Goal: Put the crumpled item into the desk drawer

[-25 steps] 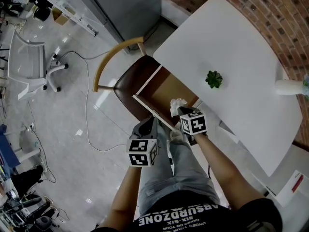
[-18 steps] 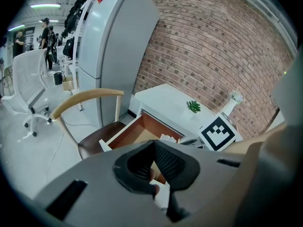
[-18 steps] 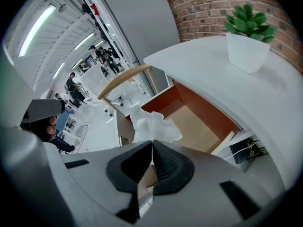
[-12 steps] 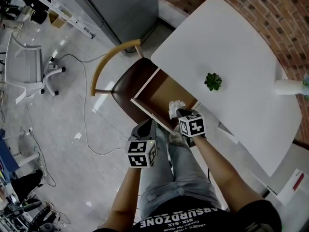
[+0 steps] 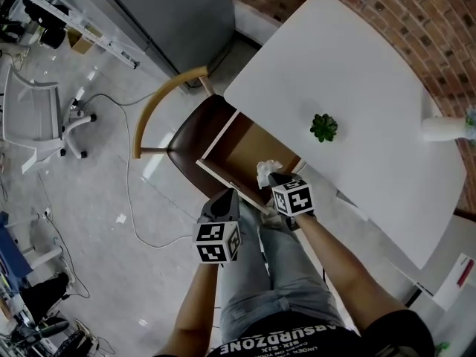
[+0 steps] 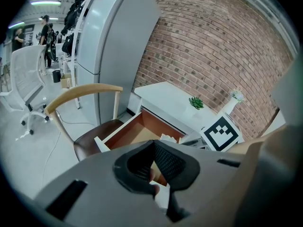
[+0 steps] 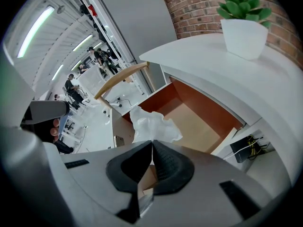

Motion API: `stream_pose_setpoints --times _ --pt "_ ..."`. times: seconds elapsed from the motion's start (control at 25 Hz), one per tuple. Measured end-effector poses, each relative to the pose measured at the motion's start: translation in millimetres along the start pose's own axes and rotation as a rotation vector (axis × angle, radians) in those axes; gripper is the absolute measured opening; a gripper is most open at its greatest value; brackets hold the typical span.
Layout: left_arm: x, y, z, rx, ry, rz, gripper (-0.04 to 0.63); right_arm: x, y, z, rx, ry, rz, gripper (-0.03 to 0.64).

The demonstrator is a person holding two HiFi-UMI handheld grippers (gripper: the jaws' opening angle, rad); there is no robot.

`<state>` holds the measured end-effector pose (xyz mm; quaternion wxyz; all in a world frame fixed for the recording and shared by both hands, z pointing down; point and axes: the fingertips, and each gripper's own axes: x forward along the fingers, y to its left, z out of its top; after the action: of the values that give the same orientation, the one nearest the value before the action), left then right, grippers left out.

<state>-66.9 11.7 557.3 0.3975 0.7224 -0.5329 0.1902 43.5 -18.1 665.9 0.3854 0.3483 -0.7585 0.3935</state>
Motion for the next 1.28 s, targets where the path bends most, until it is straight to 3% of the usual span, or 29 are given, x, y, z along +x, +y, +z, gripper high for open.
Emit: stream_pose_setpoints --times 1.28 --pt "27.6 11.3 -19.2 0.027 0.057 -0.014 0.006 42.5 -14.9 -14.4 -0.013 0.072 -0.007 0.000"
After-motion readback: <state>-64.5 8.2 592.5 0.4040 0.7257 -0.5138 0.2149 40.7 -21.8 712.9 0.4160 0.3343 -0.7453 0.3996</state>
